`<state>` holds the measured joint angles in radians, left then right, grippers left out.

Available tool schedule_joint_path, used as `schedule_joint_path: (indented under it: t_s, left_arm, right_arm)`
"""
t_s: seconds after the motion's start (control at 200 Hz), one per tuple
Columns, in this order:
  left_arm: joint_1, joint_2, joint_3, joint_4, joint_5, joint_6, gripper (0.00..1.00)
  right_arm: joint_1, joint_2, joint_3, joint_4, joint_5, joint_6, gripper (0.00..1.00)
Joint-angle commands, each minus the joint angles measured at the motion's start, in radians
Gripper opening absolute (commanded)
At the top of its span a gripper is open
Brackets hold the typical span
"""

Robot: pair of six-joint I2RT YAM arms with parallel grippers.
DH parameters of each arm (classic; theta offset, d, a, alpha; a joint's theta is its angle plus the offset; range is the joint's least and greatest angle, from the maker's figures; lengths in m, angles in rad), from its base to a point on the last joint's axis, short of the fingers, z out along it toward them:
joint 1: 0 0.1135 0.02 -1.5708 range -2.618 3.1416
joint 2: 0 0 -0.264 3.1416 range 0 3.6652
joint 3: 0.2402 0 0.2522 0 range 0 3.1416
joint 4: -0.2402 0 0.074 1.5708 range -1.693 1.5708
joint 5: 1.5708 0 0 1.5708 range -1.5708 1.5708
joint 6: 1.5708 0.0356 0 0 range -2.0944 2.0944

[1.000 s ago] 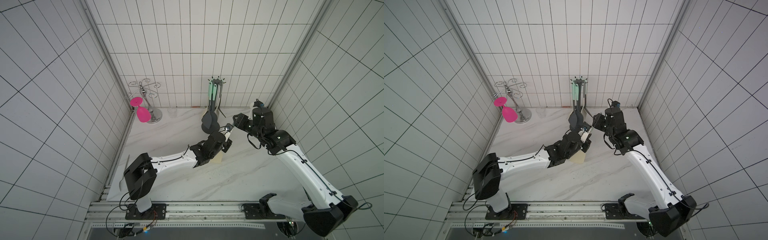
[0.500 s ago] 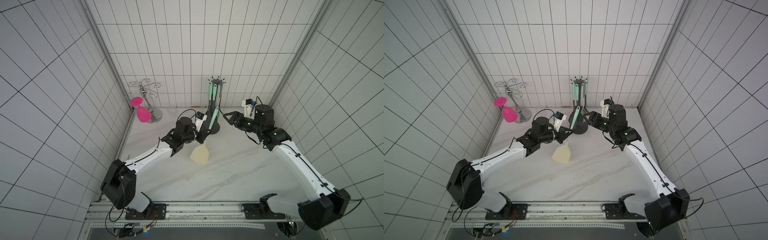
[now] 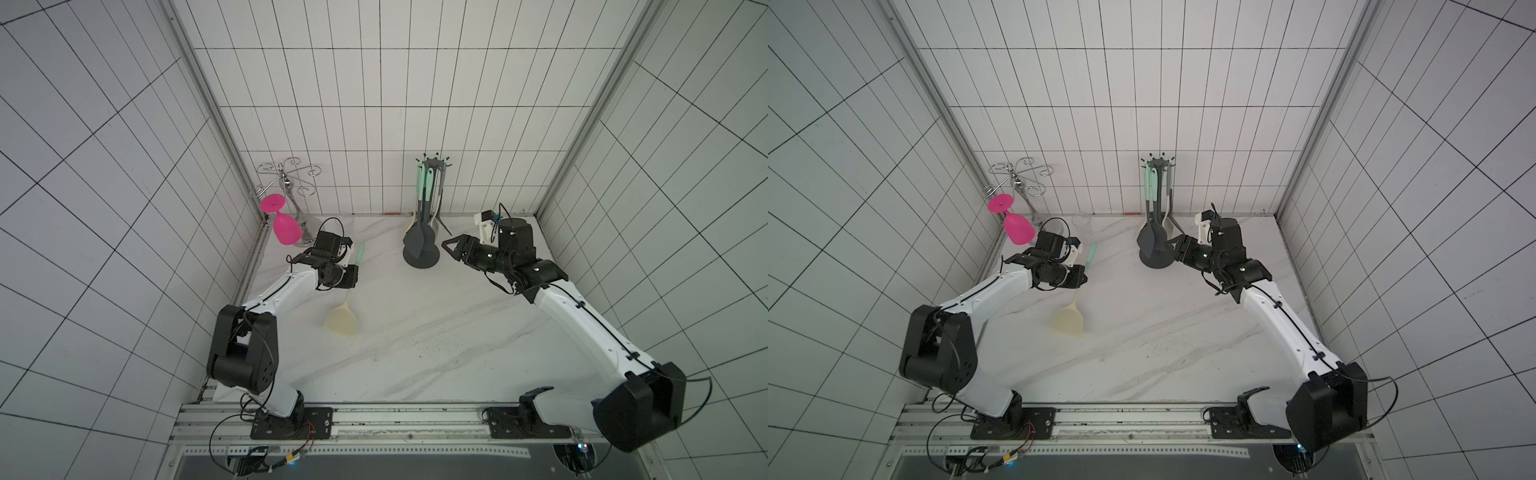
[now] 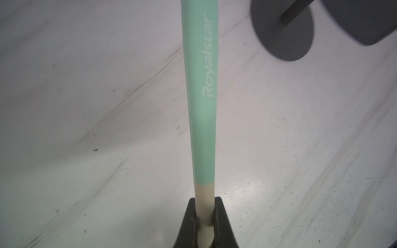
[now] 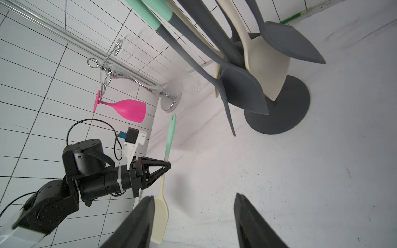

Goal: Take the spatula off the kitchen utensil rack
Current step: Place the spatula at the center of the board.

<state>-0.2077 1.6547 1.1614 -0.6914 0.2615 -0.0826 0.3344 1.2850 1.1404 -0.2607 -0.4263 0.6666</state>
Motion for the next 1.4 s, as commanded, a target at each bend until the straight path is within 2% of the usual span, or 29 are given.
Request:
schedule_joint_path:
  t_s: [0.0, 0.115, 0.155, 0.295, 0.355, 0.5, 0.72, 0.984, 1.079, 1.194, 1.394]
  left_arm:
    - [0.073, 0.055, 0.038, -0.144, -0.107, 0.068, 0.0]
    - [0.106, 0.148, 0.096, -0.214, -0.308, 0.12, 0.0]
    - [0.122, 0.176, 0.101, -0.217, -0.334, 0.136, 0.0]
    - [0.234, 0.24, 0.079, -0.197, -0.252, 0.168, 0.0]
    - [0.287, 0.231, 0.076, -0.189, -0.173, 0.173, 0.0]
    - [0.367, 0.188, 0.048, -0.17, -0.12, 0.201, 0.0]
    - [0.32, 0.262, 0.062, -0.186, -0.108, 0.255, 0.0]
    - [0.299, 0.263, 0.063, -0.17, -0.143, 0.269, 0.0]
    - [0.298, 0.266, 0.065, -0.168, -0.163, 0.261, 0.16]
    - [0.299, 0.253, 0.063, -0.162, -0.186, 0.256, 0.3]
    - [0.272, 0.214, 0.059, -0.152, -0.246, 0.25, 0.37]
  right_arm:
    - [0.009, -0.049, -0.045, -0.022, 0.027, -0.035, 0.62]
    - [0.016, -0.07, -0.076, -0.026, 0.002, -0.039, 0.62]
    - [0.02, -0.078, -0.088, -0.027, 0.0, -0.039, 0.62]
    - [0.035, -0.097, -0.127, -0.027, -0.012, -0.036, 0.61]
    - [0.04, -0.1, -0.14, -0.027, -0.017, -0.038, 0.62]
    - [0.048, -0.106, -0.163, -0.026, -0.022, -0.041, 0.62]
    - [0.049, -0.095, -0.165, -0.025, -0.021, -0.059, 0.61]
    - [0.05, -0.091, -0.166, -0.023, -0.014, -0.064, 0.62]
    - [0.049, -0.086, -0.171, -0.018, -0.018, -0.061, 0.62]
    - [0.049, -0.082, -0.174, -0.017, -0.025, -0.061, 0.62]
    - [0.049, -0.084, -0.173, -0.018, -0.022, -0.061, 0.62]
